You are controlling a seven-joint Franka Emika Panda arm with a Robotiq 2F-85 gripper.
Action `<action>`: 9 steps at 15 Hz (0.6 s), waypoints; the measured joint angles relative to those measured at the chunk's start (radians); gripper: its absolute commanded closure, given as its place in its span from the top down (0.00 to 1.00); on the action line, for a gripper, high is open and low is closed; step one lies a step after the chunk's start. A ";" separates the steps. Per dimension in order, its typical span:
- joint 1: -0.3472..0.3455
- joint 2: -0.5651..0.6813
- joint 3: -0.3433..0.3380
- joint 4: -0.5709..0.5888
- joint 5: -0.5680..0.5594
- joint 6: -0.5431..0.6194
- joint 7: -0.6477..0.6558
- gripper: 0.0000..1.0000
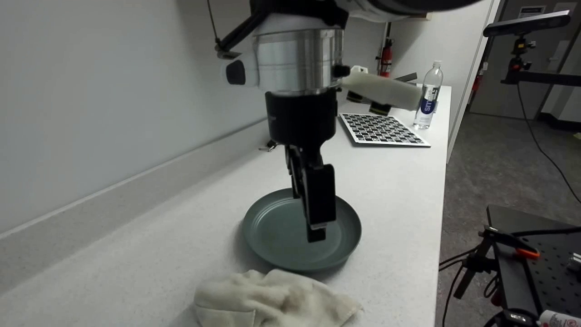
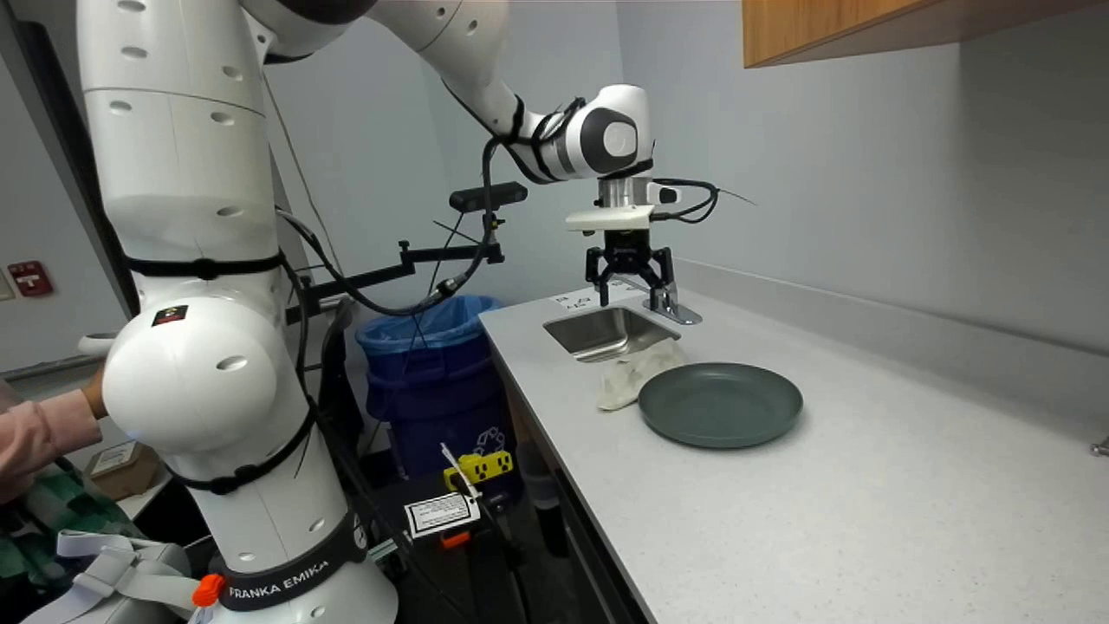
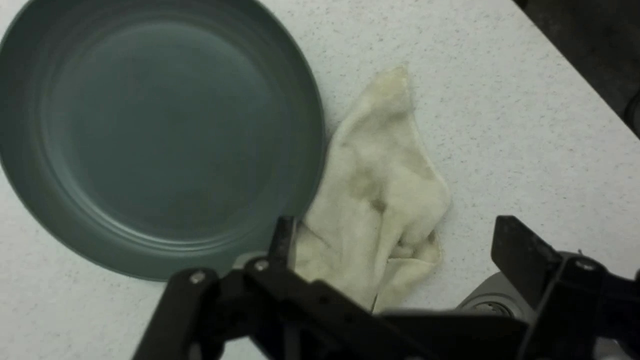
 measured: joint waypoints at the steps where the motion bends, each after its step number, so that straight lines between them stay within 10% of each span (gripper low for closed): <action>1: 0.005 0.022 0.001 0.007 -0.024 0.028 0.000 1.00; 9: 0.045 0.220 0.009 0.088 -0.062 0.254 -0.002 1.00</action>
